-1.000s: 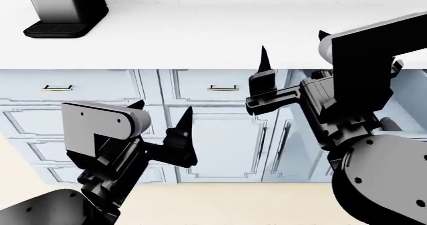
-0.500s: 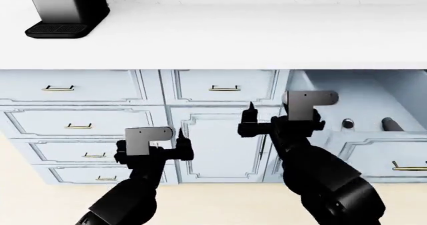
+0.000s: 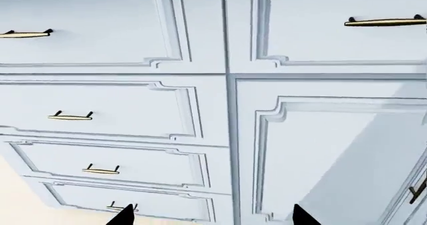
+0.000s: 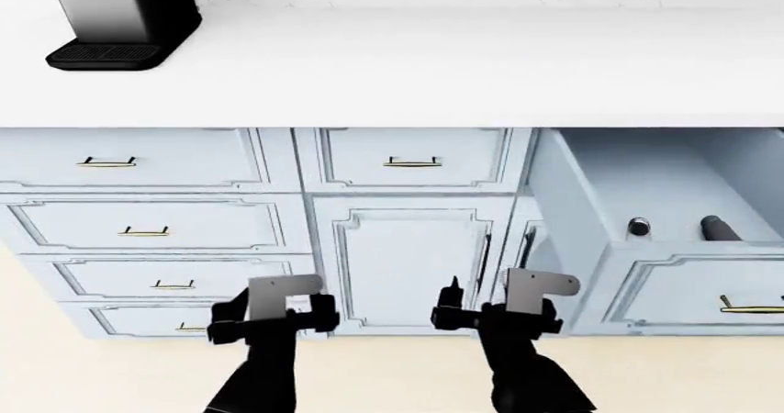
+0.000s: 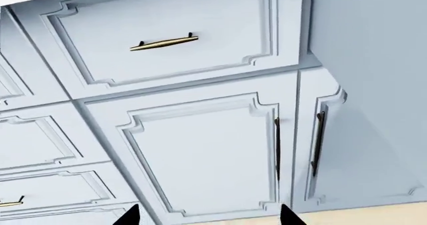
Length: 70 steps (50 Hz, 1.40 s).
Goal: Pick and place the shaker into the drawer. Then close the cabinet.
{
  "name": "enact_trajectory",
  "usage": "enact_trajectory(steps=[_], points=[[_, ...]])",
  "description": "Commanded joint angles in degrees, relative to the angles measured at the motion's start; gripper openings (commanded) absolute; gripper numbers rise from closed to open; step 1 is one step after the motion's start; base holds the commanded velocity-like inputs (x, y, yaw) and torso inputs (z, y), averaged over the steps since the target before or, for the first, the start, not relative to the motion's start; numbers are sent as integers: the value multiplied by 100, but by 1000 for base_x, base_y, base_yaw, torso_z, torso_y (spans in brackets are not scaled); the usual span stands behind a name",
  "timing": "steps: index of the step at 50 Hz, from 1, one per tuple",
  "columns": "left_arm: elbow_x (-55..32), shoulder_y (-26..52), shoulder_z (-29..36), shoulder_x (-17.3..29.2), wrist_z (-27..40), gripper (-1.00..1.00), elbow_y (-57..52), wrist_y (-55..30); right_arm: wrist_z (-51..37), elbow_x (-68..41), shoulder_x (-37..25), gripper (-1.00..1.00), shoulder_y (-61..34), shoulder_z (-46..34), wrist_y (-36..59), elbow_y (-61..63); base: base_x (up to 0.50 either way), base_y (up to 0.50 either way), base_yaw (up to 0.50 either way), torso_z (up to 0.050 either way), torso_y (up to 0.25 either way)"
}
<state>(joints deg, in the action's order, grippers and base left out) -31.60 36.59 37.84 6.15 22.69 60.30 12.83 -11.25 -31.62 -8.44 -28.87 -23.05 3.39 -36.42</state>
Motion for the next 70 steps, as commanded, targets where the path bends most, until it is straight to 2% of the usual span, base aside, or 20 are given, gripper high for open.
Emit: enact_trajectory(steps=[1, 3, 5, 8, 11, 12, 14, 18, 22, 39, 64, 70], points=[[492, 328, -44, -466, 47, 100, 1459, 589, 125, 175, 101, 100, 78, -11, -564, -732, 0, 0, 0, 0, 0], [806, 319, 91, -505, 192, 100, 1460, 508, 185, 240, 104, 100, 27, -68, -624, -806, 0, 0, 0, 0, 0], [928, 301, 171, -535, 7, 100, 1426, 696, 276, 97, 98, 100, 32, 36, -667, -829, 0, 0, 0, 0, 0], [776, 348, 3, -380, 434, 100, 1279, 229, 421, 214, 164, 100, -56, -116, -673, -1064, 0, 0, 0, 0, 0], [768, 32, 116, 79, 909, 100, -153, -739, 511, 239, 231, 100, -94, -166, -747, -1165, 0, 0, 0, 0, 0], [758, -24, 112, 151, 959, 100, -279, -804, 498, 249, 227, 100, -84, -173, -757, -1148, 0, 0, 0, 0, 0], [535, -113, -119, 185, 870, 100, -269, -520, 448, 224, 181, 100, -28, -173, -689, -993, 0, 0, 0, 0, 0], [572, -162, -168, 156, 717, 100, -125, 117, 416, 257, 126, 100, -3, -247, -563, -878, 0, 0, 0, 0, 0], [604, -66, -157, 69, 579, 100, 202, 304, 452, 235, 126, 100, -36, -235, -583, -996, 0, 0, 0, 0, 0], [577, 84, -48, -111, 128, 100, 685, 148, 447, 83, 103, 100, -44, -188, -472, -986, 0, 6, 0, 0, 0], [694, 23, 99, -81, 109, 100, 571, 206, 468, 123, 58, 100, -31, -322, -470, -923, -24, 495, 0, 0, 0], [691, 35, 100, -101, 72, 100, 645, 288, 495, 91, 35, 100, -7, -340, -444, -832, 393, 249, 0, 0, 0]])
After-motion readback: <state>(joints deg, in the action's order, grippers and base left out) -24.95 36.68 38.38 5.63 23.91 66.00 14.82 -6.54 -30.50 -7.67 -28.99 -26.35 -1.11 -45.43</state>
